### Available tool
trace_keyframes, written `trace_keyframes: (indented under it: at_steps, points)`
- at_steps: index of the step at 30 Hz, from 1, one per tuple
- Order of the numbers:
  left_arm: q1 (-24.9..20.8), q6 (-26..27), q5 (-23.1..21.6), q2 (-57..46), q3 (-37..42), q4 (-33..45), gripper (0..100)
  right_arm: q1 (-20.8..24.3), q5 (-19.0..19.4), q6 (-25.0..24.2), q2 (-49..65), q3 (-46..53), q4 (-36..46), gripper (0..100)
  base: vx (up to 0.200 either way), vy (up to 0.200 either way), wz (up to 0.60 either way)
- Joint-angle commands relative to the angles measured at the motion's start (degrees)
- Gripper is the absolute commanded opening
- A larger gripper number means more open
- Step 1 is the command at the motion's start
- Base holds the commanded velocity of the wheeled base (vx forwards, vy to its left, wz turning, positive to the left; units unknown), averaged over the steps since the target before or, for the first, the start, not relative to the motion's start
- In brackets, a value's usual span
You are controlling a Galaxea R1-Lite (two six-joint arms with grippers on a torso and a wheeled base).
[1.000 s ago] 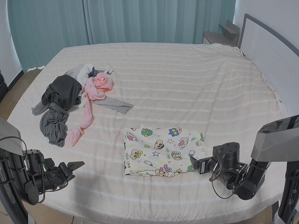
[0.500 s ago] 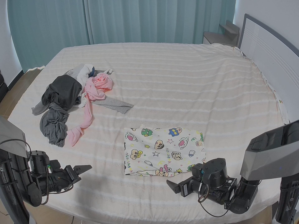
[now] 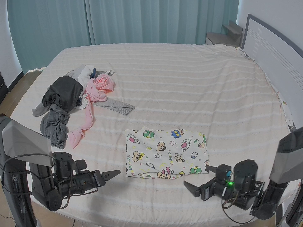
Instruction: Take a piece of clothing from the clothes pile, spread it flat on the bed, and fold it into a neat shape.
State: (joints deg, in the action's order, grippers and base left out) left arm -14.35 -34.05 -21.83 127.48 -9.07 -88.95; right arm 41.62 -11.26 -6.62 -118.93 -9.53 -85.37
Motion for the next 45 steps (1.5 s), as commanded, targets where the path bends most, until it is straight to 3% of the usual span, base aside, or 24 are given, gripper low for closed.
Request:
trace_keyframes:
  at_steps: [1,9,12,16,35,36,45]
  points:
    - [-3.1,1.9,1.2,6.8,-8.9,-1.0,100,-3.2,-0.2,-0.1,11.4,8.0,-2.5,100,0.000,0.000,0.00]
    - [-5.1,2.2,1.4,7.6,-20.9,12.2,100,-6.5,-1.0,-0.7,21.0,9.5,-2.4,100,0.000,0.000,0.00]
    - [-6.4,6.1,1.5,8.3,-23.7,16.3,100,-6.7,-1.0,-5.4,22.6,9.5,-2.4,100,0.000,0.000,0.00]
    - [-7.2,7.2,3.6,9.2,-27.8,20.1,100,-6.7,-1.4,-10.7,22.0,9.5,-2.4,100,0.000,0.000,0.00]
    - [-9.3,7.3,4.5,11.0,-30.0,21.3,100,-6.9,-1.3,-11.8,22.0,9.5,-2.4,100,0.000,0.000,0.00]
    - [-9.3,7.3,4.5,11.1,-30.0,21.4,0,-6.9,-1.3,-11.8,22.0,9.5,-2.4,100,0.000,0.000,0.00]
    - [-9.4,8.8,4.6,11.1,-29.1,21.5,0,-7.5,-1.2,-11.9,21.6,9.5,-2.4,100,0.000,0.000,0.00]
